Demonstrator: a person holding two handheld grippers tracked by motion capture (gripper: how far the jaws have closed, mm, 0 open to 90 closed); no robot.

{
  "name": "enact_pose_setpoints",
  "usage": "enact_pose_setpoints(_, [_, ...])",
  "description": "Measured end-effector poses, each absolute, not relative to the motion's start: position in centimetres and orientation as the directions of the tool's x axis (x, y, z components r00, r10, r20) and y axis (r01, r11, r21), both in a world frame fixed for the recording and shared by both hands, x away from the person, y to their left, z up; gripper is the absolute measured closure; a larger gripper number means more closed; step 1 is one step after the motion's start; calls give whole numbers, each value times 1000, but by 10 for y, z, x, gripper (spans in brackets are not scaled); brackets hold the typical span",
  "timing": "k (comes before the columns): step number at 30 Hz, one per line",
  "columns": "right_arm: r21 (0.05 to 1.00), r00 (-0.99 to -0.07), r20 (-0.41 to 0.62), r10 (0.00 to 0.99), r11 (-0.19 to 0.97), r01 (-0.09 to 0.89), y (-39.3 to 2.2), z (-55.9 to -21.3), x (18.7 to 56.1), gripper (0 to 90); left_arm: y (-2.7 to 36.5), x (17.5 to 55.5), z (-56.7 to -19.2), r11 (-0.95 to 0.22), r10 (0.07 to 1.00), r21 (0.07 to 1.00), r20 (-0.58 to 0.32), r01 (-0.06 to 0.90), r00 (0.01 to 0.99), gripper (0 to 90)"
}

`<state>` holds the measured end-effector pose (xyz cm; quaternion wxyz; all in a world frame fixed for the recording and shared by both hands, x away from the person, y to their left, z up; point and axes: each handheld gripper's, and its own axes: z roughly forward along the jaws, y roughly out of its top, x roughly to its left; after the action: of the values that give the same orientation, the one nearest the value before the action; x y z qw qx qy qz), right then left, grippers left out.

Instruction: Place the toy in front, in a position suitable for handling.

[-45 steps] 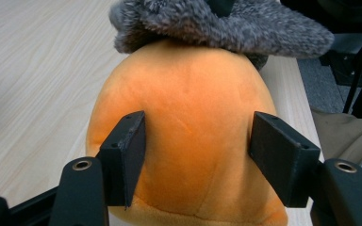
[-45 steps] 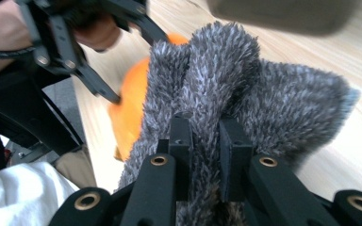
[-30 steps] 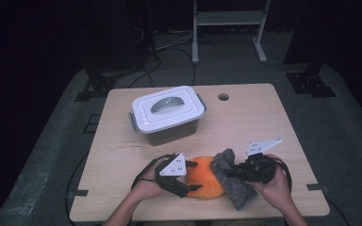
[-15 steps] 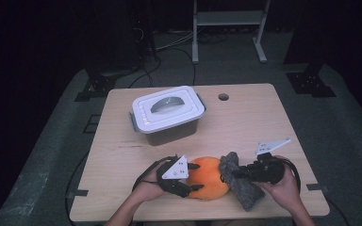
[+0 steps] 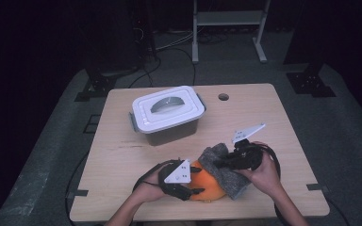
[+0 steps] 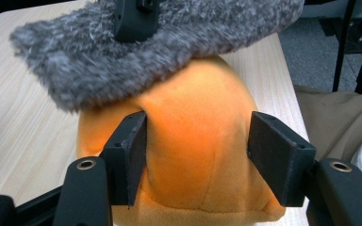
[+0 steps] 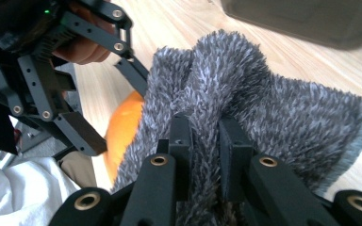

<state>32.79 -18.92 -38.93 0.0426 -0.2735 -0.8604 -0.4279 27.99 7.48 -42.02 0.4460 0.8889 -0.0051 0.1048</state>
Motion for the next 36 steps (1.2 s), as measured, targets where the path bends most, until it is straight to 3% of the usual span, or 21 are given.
enact_pose_setpoints(11, [660, -756, 416, 505, 405, 633, -246, -423, 321, 774, 75, 281, -422, -599, 88, 795, 183, -95, 979, 396])
enact_pose_setpoints(15, [657, -750, 421, 511, 398, 640, -257, -418, 316, 774, 74, 280, -421, -601, 87, 793, 188, -99, 978, 395])
enact_pose_setpoints(21, [692, -797, 378, 471, 428, 581, -239, -387, 319, 774, 70, 278, -419, -597, 62, 792, 204, -128, 977, 393])
enact_pose_setpoints(23, [687, -824, 349, 446, 477, 548, -214, -373, 326, 773, 69, 276, -419, -596, 47, 791, 208, -140, 977, 392])
enact_pose_setpoints(29, [639, -849, 323, 418, 565, 521, -176, -381, 343, 773, 72, 276, -421, -610, 48, 780, 209, -137, 977, 390])
enact_pose_setpoints(36, [645, -800, 376, 467, 488, 588, -211, -397, 341, 773, 76, 283, -424, -594, 82, 798, 178, -95, 981, 392])
